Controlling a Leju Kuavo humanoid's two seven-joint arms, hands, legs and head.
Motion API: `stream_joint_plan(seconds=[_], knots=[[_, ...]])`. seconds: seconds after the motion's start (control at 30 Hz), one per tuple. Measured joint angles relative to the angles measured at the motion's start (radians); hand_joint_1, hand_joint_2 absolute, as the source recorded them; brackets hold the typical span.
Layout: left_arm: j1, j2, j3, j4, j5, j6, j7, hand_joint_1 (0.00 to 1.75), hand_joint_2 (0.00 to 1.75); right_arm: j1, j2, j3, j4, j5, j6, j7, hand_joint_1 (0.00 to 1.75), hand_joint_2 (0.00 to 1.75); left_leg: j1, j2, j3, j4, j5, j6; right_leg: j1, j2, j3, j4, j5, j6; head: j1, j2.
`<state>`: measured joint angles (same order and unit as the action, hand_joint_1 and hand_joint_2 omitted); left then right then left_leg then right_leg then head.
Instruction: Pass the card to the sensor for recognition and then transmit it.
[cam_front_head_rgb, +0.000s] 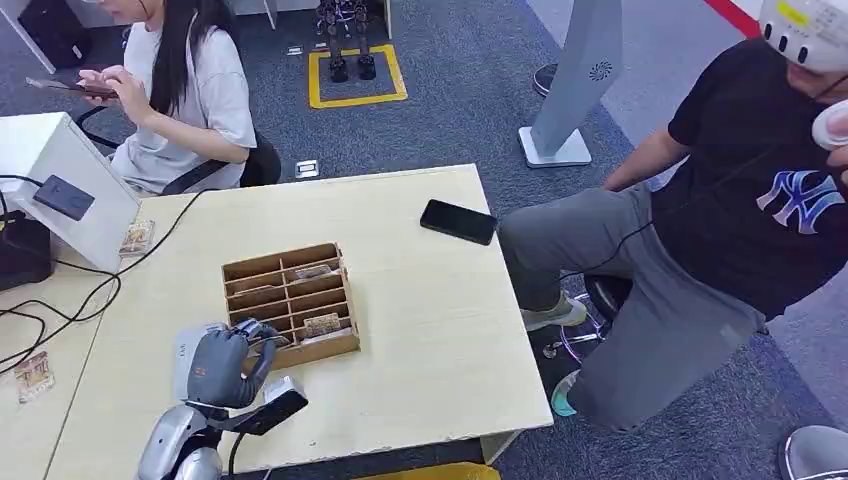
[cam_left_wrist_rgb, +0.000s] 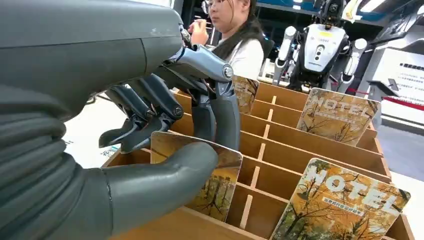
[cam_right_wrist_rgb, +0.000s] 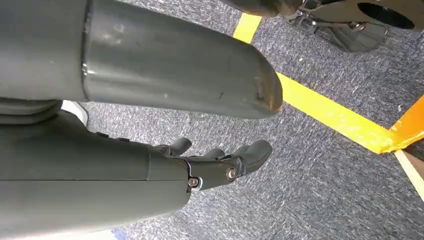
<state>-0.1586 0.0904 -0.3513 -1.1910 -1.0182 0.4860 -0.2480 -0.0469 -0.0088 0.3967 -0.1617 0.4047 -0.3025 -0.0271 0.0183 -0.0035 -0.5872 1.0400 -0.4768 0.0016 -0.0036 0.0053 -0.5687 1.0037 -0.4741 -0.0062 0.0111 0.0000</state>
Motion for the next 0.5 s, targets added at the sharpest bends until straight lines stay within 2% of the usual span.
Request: stream_joint_plan(seconds=[0.23, 0.3, 0.37, 0.5], knots=[[0.000, 0.001, 0.006, 0.001, 0.022, -0.002, -0.011, 1.75, 1.75, 0.000, 0.000, 0.000, 0.000, 0.000, 0.002, 0.000, 0.00, 0.00, 0.000, 0.000, 0.000, 0.000, 0.000, 0.000, 0.000, 0.000, 0.000, 0.000, 0.000, 0.000, 0.000, 0.000], [-0.003, 0.014, 0.013, -0.008, 0.054, -0.023, -0.027, 1.75, 1.75, 0.000, 0.000, 0.000, 0.000, 0.002, 0.002, 0.000, 0.00, 0.00, 0.000, 0.000, 0.000, 0.000, 0.000, 0.000, 0.000, 0.000, 0.000, 0.000, 0.000, 0.000, 0.000, 0.000], [-0.018, 0.045, 0.024, -0.050, 0.107, -0.076, -0.047, 1.75, 1.75, 0.000, 0.000, 0.000, 0.000, 0.002, 0.000, 0.000, 0.00, 0.00, 0.001, 0.000, 0.000, 0.000, 0.001, -0.002, 0.000, 0.000, -0.001, 0.000, 0.001, -0.001, 0.000, 0.000], [-0.129, 0.156, 0.056, -0.183, 0.252, -0.279, -0.055, 1.75, 1.75, 0.000, 0.000, -0.001, 0.000, 0.000, -0.006, -0.015, 0.00, 0.00, 0.002, -0.001, -0.001, 0.000, 0.003, -0.003, 0.001, 0.000, -0.001, 0.001, 0.001, -0.002, 0.000, 0.000]])
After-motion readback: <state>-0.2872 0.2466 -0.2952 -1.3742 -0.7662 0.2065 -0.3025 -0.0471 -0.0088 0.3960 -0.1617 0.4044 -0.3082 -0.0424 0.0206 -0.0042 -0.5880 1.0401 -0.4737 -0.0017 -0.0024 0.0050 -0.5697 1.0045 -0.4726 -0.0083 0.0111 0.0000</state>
